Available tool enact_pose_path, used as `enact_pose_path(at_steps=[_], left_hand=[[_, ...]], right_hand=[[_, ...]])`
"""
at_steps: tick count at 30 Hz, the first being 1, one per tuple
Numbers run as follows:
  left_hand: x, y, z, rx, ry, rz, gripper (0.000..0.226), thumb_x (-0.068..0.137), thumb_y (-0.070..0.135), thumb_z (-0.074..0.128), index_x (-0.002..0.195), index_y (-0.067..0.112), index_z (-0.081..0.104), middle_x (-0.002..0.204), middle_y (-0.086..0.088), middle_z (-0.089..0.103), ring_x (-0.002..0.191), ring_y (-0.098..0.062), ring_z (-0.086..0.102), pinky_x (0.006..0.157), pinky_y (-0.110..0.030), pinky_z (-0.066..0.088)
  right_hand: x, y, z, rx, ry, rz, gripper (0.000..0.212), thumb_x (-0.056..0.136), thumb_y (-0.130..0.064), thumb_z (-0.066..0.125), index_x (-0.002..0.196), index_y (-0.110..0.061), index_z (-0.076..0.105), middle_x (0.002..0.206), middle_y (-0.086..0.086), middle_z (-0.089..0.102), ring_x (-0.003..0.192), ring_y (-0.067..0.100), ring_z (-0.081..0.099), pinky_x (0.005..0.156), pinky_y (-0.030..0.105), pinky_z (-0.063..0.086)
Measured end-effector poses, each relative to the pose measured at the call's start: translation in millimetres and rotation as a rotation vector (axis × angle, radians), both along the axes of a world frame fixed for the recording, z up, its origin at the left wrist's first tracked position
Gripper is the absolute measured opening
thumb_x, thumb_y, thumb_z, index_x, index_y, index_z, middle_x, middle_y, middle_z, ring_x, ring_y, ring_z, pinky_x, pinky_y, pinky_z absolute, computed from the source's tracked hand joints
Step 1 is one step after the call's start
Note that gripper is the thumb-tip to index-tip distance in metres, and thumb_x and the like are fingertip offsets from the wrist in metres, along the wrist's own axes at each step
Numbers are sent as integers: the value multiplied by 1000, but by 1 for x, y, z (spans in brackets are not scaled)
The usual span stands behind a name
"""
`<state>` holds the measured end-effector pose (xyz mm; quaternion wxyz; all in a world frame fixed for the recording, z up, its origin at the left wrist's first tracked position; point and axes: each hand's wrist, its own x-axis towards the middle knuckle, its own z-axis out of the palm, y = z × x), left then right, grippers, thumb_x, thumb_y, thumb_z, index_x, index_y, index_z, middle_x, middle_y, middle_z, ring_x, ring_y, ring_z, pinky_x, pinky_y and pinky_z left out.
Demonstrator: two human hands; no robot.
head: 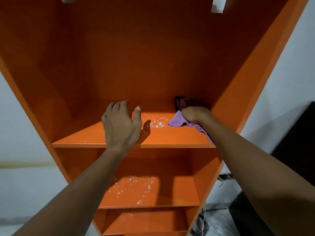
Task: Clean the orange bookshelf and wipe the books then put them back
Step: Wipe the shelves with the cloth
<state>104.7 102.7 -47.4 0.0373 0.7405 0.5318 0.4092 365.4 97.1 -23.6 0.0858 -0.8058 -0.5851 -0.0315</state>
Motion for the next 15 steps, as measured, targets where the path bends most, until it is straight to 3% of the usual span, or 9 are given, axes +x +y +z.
enact_pose_path(at_steps=[3,5,8,10,12,13,15], left_hand=[[1,0,-2,-8,-68,25,57,102,53,36,138,11,53,138,-9,59,140,-30,42,117,-56,26],[2,0,-1,-12,-122,18,56,102,53,35,137,13,53,136,-8,60,138,-29,43,117,-57,25],[2,0,0,7,-199,8,56,101,52,32,136,14,53,133,-8,62,136,-30,45,115,-57,26],[1,1,0,23,-251,2,57,102,55,29,136,16,52,132,-7,62,136,-28,45,115,-55,26],[-1,1,-1,44,-325,-6,57,102,56,27,135,17,52,135,-6,60,137,-27,45,115,-54,26],[-4,1,0,54,-363,-12,57,102,57,28,136,18,51,136,-6,60,137,-26,44,115,-53,26],[-6,0,1,66,-421,-27,59,101,58,28,137,18,52,137,-6,59,136,-25,45,114,-53,28]], right_hand=[[-11,11,-4,1,125,12,37,103,-35,45,135,-16,51,145,15,50,130,33,50,110,42,41],[-24,16,-6,-63,121,81,43,105,-41,39,144,-24,37,158,8,36,142,27,38,109,34,33],[-58,32,-2,-93,149,232,50,100,-51,39,146,-34,34,158,1,39,143,26,39,109,33,34],[-76,44,-1,-40,152,306,41,92,-64,32,124,-42,46,139,-2,57,124,29,57,103,41,46],[-86,56,-3,-61,171,399,39,86,-66,33,110,-39,49,120,-5,64,106,24,61,94,44,51],[-95,50,1,-91,164,441,41,90,-63,35,113,-35,52,120,-3,65,108,24,61,95,44,49],[-109,33,3,-101,173,487,42,102,-50,38,138,-32,53,144,-1,57,127,24,54,106,46,43]])
